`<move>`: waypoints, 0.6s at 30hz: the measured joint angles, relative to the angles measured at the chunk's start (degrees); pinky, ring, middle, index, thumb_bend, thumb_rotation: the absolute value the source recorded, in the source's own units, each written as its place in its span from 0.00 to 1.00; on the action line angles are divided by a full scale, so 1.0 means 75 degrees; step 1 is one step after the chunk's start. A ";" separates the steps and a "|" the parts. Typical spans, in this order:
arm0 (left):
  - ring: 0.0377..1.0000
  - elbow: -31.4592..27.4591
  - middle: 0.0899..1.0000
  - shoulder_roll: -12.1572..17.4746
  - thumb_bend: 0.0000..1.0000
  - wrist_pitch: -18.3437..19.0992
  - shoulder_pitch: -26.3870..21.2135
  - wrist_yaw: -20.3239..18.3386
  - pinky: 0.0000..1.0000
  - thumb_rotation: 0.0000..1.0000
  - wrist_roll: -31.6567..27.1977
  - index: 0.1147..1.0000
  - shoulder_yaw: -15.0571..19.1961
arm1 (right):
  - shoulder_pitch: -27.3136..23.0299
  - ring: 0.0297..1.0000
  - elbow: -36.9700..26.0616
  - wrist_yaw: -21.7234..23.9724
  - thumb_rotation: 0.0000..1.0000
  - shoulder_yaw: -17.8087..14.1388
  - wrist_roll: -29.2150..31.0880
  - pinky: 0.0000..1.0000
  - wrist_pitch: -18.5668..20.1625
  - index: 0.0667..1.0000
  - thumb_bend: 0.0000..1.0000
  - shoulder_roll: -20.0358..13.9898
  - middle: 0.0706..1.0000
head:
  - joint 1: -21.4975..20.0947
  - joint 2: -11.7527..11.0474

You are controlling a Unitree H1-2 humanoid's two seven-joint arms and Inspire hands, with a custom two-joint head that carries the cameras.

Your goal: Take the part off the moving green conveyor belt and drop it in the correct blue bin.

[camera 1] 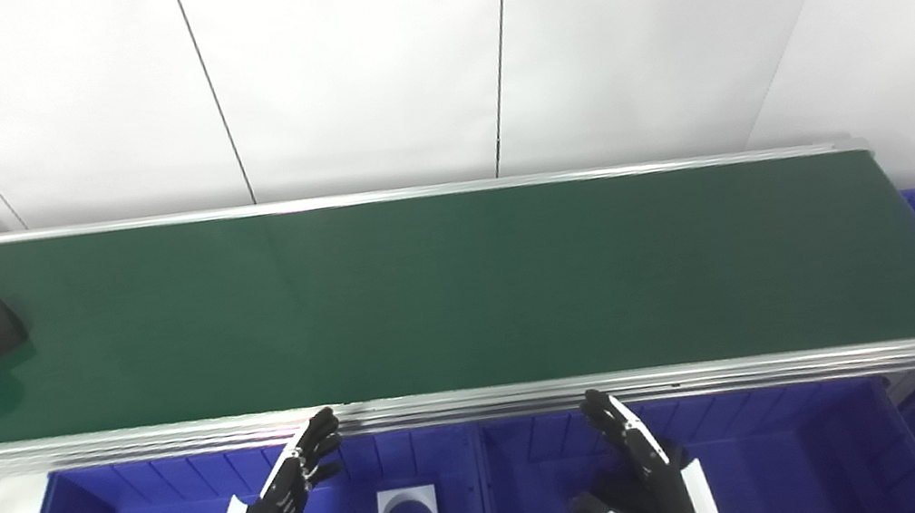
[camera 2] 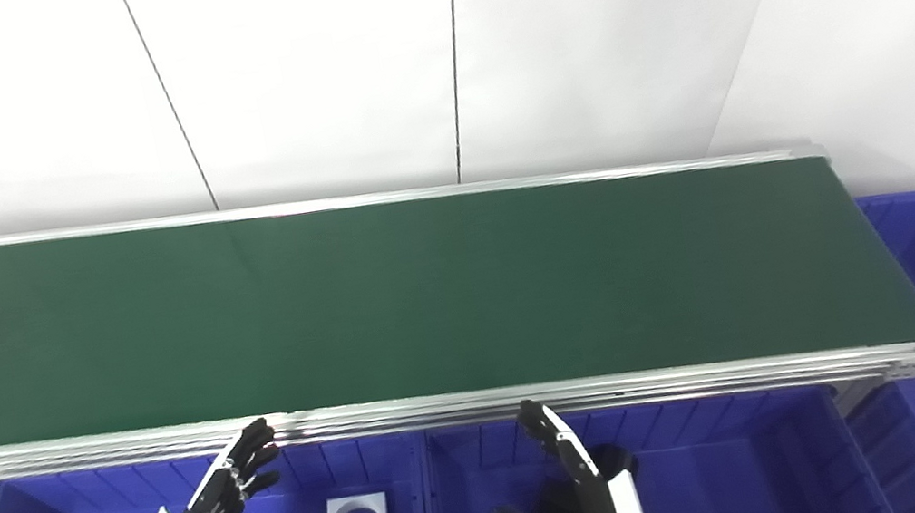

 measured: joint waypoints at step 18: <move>0.98 -0.0210 1.00 -0.0004 0.69 -0.0003 0.0127 -0.0040 0.98 0.96 -0.0274 0.98 -0.0330 | 0.0316 0.91 -0.0419 0.1048 0.79 -0.0466 0.0463 0.92 0.0000 0.92 0.79 0.0084 0.90 | 0.0083 0.0200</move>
